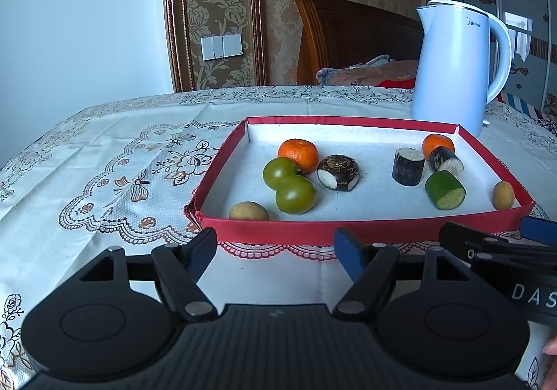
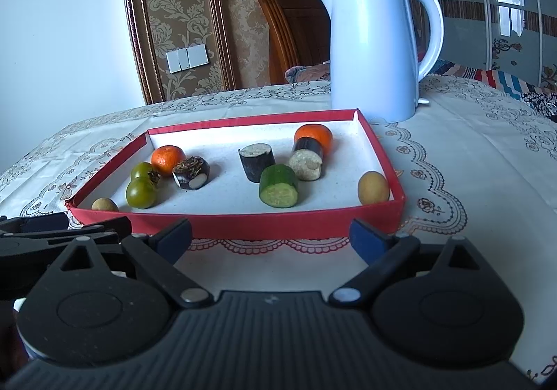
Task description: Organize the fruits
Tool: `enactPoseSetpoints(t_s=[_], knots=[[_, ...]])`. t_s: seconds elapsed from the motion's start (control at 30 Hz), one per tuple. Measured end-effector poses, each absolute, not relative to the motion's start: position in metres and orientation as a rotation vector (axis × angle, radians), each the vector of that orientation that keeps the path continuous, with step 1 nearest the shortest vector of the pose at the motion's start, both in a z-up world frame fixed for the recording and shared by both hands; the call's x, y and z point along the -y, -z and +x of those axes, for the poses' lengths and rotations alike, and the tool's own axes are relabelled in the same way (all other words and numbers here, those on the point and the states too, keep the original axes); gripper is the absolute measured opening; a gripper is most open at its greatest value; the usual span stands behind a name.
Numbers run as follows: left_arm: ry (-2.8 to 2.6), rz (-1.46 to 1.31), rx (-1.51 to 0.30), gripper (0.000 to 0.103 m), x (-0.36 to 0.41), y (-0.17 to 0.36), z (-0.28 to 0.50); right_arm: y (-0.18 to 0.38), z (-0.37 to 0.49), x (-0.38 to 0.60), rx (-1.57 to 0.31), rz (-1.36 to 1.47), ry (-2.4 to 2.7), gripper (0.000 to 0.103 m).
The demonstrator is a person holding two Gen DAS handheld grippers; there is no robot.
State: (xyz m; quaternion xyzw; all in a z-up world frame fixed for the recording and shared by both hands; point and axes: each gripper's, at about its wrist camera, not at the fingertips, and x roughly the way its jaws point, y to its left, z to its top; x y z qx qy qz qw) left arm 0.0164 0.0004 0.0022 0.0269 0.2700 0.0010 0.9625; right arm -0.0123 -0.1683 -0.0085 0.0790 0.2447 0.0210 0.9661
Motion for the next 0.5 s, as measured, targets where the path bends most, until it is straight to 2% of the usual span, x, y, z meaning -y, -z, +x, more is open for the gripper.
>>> enactPoseSetpoints(t_s=[0.43,0.5], knots=[[-0.018,0.067,-0.534,0.075,0.0004,-0.0028,0.0139,0.0097,-0.0113,0.1705,-0.499,0.172,-0.033,0.097],[-0.014,0.059,-0.529,0.084,-0.0006,-0.0039,0.0131,0.0102,-0.0108,0.1711,-0.502,0.176,-0.033,0.097]])
